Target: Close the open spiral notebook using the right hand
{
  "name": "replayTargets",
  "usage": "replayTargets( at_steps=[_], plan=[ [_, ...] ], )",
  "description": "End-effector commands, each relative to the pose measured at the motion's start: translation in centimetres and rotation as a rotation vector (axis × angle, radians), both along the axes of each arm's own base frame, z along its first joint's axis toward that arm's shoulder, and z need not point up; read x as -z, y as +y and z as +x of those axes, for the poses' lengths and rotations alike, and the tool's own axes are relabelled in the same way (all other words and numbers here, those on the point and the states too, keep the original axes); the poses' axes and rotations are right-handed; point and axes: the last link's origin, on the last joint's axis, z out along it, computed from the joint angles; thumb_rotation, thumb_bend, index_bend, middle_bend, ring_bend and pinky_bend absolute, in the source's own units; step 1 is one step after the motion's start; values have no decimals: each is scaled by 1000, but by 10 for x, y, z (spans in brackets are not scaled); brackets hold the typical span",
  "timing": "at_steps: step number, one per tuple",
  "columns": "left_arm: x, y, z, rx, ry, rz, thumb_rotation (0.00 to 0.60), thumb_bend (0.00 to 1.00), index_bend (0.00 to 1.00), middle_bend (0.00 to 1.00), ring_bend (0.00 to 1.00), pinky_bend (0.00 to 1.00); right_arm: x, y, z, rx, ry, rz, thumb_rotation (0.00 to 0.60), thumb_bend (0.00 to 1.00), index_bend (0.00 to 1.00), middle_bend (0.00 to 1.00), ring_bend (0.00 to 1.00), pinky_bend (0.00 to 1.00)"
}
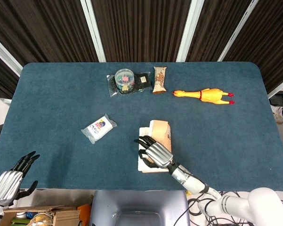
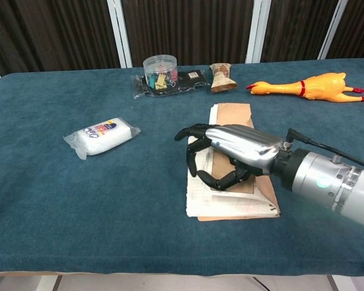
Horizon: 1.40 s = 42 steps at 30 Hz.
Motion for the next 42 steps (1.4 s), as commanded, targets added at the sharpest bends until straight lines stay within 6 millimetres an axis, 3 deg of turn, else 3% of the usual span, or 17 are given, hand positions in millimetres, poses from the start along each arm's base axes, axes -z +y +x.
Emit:
replayTargets(
  at_steps=[1, 6, 13, 18, 21, 26, 33, 37, 42],
  plan=[
    [0, -1, 0, 1, 1, -2, 600, 419, 114, 38, 76, 437, 9, -1, 7, 4, -54, 35, 600, 497, 429, 107, 40, 108],
    [1, -1, 1, 2, 5, -8, 600, 419, 114, 38, 77, 437, 12, -8, 10, 11, -106, 36, 600, 487, 377, 106, 40, 108],
    [2, -1, 1, 3, 8, -11, 600, 418, 115, 39, 77, 437, 6, -16, 6, 11, -144, 7, 600, 309, 259, 106, 40, 108],
    [2, -1, 1, 1, 7, -12, 600, 419, 116, 39, 78, 438, -10, -16, 0, -7, -160, -11, 600, 271, 173, 81, 40, 108],
    [1, -1, 1, 0, 5, -8, 600, 420, 116, 39, 78, 438, -30, -11, -10, -49, -122, -69, 600, 269, 139, 69, 40, 108],
    [2, 0, 1, -2, 7, -9, 600, 420, 123, 39, 78, 438, -88, 7, -38, -85, 35, -288, 600, 205, 0, 65, 40, 94],
    [3, 0, 2, 10, 53, 43, 600, 421, 131, 43, 78, 438, -177, 78, -84, 165, 266, -389, 600, 178, 0, 27, 36, 146],
    [4, -2, 4, 12, 46, 55, 600, 422, 140, 45, 78, 435, -204, 100, -111, 252, 288, -518, 600, 177, 0, 25, 36, 149],
    [5, -1, 4, 13, 60, 74, 600, 420, 140, 39, 77, 433, -214, 114, -143, 366, 251, -618, 600, 178, 0, 18, 31, 149]
  ],
)
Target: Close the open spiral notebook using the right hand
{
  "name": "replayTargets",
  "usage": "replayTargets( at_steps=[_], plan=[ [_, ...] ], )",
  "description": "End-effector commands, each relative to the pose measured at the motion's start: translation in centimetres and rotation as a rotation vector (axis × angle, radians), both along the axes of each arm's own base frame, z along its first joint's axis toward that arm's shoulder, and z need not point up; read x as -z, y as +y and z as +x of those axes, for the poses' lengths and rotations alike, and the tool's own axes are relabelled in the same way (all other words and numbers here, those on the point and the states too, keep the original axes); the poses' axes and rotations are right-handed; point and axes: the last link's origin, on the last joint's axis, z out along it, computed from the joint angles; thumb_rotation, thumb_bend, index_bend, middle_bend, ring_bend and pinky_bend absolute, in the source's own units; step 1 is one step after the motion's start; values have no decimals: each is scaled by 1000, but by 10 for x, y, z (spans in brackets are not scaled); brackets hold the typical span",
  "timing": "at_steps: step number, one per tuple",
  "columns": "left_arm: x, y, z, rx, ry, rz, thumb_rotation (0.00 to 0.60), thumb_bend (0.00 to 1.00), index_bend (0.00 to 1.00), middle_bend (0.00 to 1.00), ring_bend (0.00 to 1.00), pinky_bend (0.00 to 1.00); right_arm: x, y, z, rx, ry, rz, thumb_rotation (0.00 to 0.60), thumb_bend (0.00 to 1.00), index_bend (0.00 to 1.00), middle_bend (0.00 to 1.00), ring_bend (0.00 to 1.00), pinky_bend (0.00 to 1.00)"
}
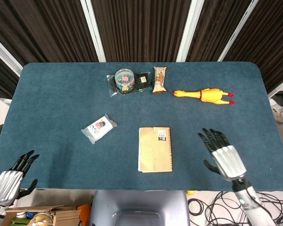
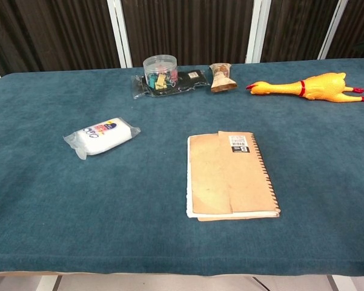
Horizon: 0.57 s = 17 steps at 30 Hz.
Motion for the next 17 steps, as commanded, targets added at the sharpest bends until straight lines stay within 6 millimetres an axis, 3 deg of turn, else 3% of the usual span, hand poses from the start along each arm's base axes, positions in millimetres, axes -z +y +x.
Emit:
replayTargets(
  at_steps=[1, 5, 17],
  plan=[
    [1, 1, 0, 0, 15, 17, 600, 421, 140, 37, 77, 433, -16, 28, -54, 149, -32, -146, 600, 177, 0, 17, 30, 150],
    [4, 1, 1, 2, 41, 31, 600, 420, 140, 34, 78, 432, -15, 32, -67, 187, -56, -138, 600, 176, 0, 17, 30, 154],
    [3, 1, 1, -5, 45, 40, 600, 424, 140, 35, 78, 428, -15, 31, -72, 209, -38, -107, 600, 175, 0, 16, 30, 161]
  ],
)
